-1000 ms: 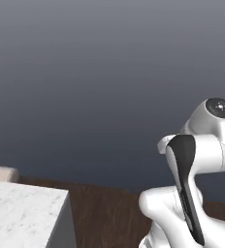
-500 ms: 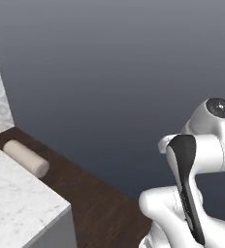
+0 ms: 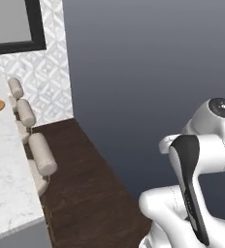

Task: Take the strawberry from the fridge and place it on top of the pancake, located on the dining counter.

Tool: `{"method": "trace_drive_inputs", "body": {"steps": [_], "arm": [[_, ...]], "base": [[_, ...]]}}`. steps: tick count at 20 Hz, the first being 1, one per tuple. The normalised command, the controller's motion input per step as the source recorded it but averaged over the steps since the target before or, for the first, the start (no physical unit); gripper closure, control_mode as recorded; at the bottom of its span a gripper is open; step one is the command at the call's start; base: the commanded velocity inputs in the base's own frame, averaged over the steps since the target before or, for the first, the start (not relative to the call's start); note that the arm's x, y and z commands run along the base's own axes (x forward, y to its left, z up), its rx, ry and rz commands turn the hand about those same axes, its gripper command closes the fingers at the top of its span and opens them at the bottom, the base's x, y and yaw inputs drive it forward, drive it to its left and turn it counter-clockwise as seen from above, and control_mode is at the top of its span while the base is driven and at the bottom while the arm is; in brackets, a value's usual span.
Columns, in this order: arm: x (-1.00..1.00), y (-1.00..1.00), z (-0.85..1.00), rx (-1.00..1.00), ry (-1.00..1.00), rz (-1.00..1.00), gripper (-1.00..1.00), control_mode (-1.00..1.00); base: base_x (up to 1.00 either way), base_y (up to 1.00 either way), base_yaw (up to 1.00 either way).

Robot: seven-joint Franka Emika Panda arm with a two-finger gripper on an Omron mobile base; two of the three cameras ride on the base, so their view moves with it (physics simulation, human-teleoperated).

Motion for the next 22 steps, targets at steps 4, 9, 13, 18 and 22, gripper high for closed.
{"method": "trace_drive_inputs", "body": {"steps": [4, 9, 13, 18, 22], "arm": [[0.0, 0.0, 0.0, 0.0, 0.0, 0.0, 1.0, 1.0], [0.0, 0.0, 0.0, 0.0, 0.0, 0.0, 1.0, 1.0], [0.0, 0.0, 0.0, 0.0, 0.0, 0.0, 1.0, 1.0], [0.0, 0.0, 0.0, 0.0, 0.0, 0.0, 1.0, 1.0], [0.0, 0.0, 0.0, 0.0, 0.0, 0.0, 1.0, 1.0]], "base": [[1.0, -0.09, 0.31], [1.0, 0.0, 0.15], [1.0, -0.28, 0.24], [1.0, -0.41, 0.29], [1.0, -0.56, 0.38]]}}
